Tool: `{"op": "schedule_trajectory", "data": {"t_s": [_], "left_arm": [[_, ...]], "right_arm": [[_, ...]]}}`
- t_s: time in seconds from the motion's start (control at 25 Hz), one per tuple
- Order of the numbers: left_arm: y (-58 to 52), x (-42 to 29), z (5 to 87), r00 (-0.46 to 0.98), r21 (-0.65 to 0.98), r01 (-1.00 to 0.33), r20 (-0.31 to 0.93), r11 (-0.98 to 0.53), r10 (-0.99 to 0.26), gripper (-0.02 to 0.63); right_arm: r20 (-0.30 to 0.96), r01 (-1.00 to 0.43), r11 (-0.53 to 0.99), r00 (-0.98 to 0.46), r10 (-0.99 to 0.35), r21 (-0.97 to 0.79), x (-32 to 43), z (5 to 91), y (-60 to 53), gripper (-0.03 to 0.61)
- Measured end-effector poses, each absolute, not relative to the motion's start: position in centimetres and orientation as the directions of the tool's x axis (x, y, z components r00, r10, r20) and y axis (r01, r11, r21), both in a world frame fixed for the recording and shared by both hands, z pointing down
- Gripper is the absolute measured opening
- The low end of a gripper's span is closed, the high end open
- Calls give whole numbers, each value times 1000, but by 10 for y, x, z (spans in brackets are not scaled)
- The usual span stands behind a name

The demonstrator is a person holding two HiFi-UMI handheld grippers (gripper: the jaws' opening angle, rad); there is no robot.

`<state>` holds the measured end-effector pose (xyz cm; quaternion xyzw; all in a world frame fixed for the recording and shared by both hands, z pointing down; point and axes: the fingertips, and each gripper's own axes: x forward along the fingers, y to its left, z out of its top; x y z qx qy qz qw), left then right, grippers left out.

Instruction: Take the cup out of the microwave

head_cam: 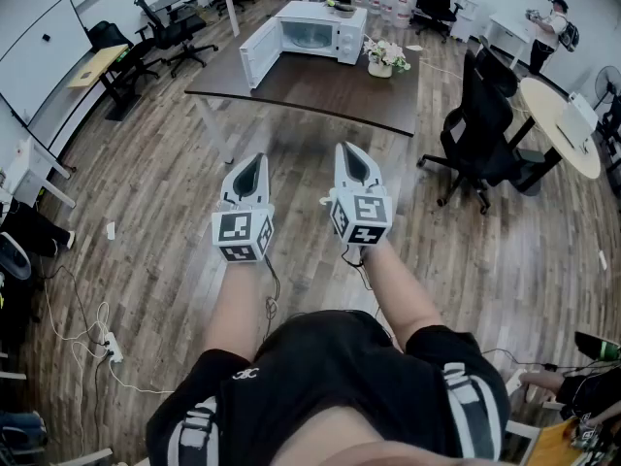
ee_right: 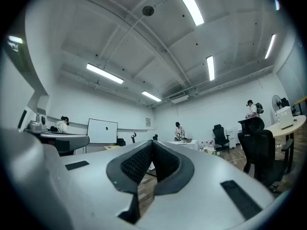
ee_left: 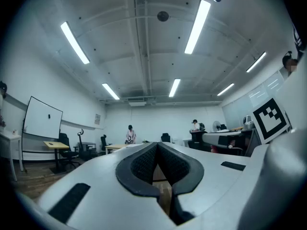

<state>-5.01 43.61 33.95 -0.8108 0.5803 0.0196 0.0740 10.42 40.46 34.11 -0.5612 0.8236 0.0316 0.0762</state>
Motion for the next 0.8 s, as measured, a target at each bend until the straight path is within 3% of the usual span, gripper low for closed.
{"op": "schedule_trajectory", "data": {"t_s": [0.8], "left_arm": [[376,-79,361,345,-132,-934,-93,-332,-934,-3]], "right_arm": [[-180,-942,334,-324,-929,-28,72,356,343,2]]}}
